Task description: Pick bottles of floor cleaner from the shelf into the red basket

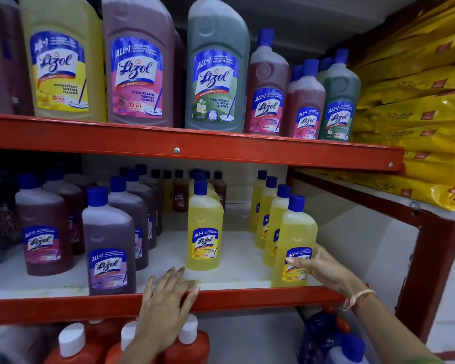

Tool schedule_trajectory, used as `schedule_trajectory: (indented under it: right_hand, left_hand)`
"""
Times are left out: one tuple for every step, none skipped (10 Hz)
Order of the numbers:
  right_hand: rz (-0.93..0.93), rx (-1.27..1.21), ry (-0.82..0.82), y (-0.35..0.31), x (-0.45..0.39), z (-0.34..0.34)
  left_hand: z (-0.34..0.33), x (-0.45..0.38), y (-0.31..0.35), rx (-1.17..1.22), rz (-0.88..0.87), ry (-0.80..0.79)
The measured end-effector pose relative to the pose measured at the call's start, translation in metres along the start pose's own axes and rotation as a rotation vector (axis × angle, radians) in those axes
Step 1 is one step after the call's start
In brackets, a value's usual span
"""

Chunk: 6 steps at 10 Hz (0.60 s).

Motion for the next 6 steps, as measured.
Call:
schedule_trajectory:
  right_hand:
    - [-0.009, 0.009, -0.001, -0.001, 0.001, 0.001]
    - [-0.031, 0.001, -0.005, 0.001, 0.0, 0.002]
    - [-0.052, 0.02, -0.004, -0.002, 0.002, 0.002]
    - [-0.034, 0.172, 0.007, -0.008, 0.01, 0.002]
    - [0.042, 0.559, 0.059, -0.022, 0.02, 0.012]
    - [0.298, 0.907, 0.309, -0.056, 0.025, 0.034]
  left_hand:
    - [0.001, 0.0, 0.001, 0.005, -0.014, 0.033]
    - [0.003, -0.001, 0.002, 0.036, -0.005, 0.034]
    - [0.004, -0.001, 0.002, 0.043, -0.01, 0.016]
    - [0.008, 0.002, 0.003, 0.06, -0.019, -0.061]
    - [0.022, 0.007, -0.001, 0.188, -0.072, -0.008]
    - [0.059, 0.004, 0.001, 0.317, -0.123, 0.12]
Point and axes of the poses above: each hand's wrist, its own x-axis away from the middle knuckle, its own z-axis out of the back of the hand, y = z × x, the point moved 2 cm from there along -x, towards the middle knuckle, and after that the axes turned 10 degrees about y, right-handed, at the moved point
